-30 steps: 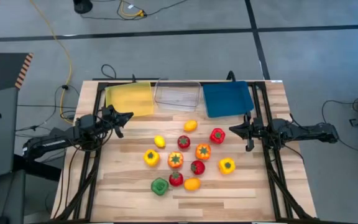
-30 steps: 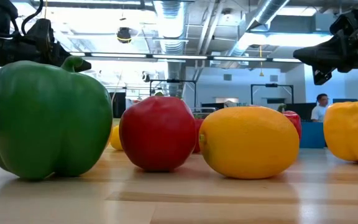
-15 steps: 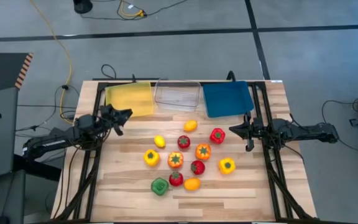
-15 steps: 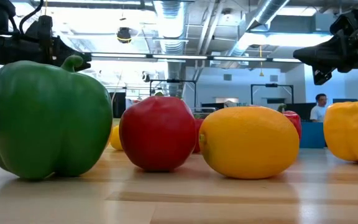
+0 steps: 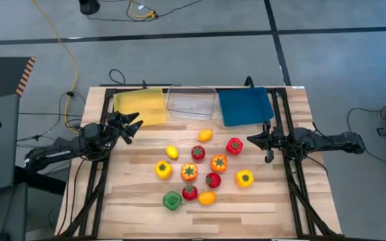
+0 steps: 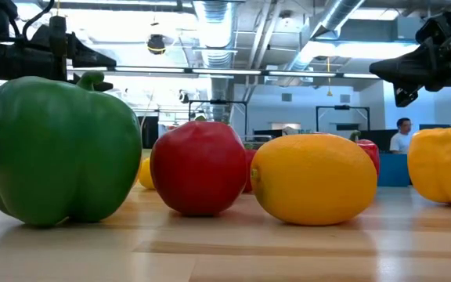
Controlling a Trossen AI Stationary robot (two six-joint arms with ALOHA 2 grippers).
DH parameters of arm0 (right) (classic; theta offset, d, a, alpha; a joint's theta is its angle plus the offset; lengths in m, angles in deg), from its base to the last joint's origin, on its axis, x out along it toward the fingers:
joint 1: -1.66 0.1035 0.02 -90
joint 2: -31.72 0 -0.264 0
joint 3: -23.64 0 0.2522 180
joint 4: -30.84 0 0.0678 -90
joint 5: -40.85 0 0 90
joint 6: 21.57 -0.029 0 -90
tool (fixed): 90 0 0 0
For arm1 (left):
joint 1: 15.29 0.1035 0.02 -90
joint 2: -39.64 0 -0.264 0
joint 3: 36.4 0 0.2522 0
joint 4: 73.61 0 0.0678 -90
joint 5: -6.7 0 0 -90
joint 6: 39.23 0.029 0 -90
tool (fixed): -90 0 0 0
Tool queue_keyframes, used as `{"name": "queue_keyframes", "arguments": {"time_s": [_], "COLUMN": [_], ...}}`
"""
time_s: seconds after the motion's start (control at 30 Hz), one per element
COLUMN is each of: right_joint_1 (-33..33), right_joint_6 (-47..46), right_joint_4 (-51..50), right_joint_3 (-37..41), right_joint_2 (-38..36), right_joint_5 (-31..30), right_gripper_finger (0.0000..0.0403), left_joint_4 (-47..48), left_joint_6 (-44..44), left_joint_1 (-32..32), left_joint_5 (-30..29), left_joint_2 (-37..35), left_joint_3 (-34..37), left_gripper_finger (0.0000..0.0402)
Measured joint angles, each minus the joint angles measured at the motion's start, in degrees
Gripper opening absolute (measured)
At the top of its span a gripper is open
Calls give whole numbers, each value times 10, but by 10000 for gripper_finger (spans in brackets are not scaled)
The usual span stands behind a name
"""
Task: Sort produce into baskets
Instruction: Put the middle left lemon into the yellow bin
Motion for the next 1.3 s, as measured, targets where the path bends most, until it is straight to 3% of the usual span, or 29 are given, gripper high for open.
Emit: {"name": "queue_keyframes", "arguments": {"time_s": [0.2,0.4,0.57,0.87,1.1,1.3], "right_joint_1": [0,0,0,0,0,0], "right_joint_6": [-1,-2,-2,-1,-1,-1], "right_joint_4": [3,39,45,59,59,60], "right_joint_3": [0,0,-5,-7,-7,-9], "right_joint_2": [0,0,0,0,0,0], "right_joint_5": [0,0,0,0,0,0], "right_gripper_finger": [36,36,36,36,36,36], "left_joint_4": [-15,-110,-112,-75,124,321], "left_joint_6": [-20,-20,-19,38,89,197], "left_joint_1": [0,-3,-16,-41,-50,-50], "left_joint_5": [4,29,23,16,54,118], "left_joint_2": [0,1,47,286,506,668], "left_joint_3": [0,0,-36,-196,-393,-558], "left_gripper_finger": [302,302,302,302,302,302]}}
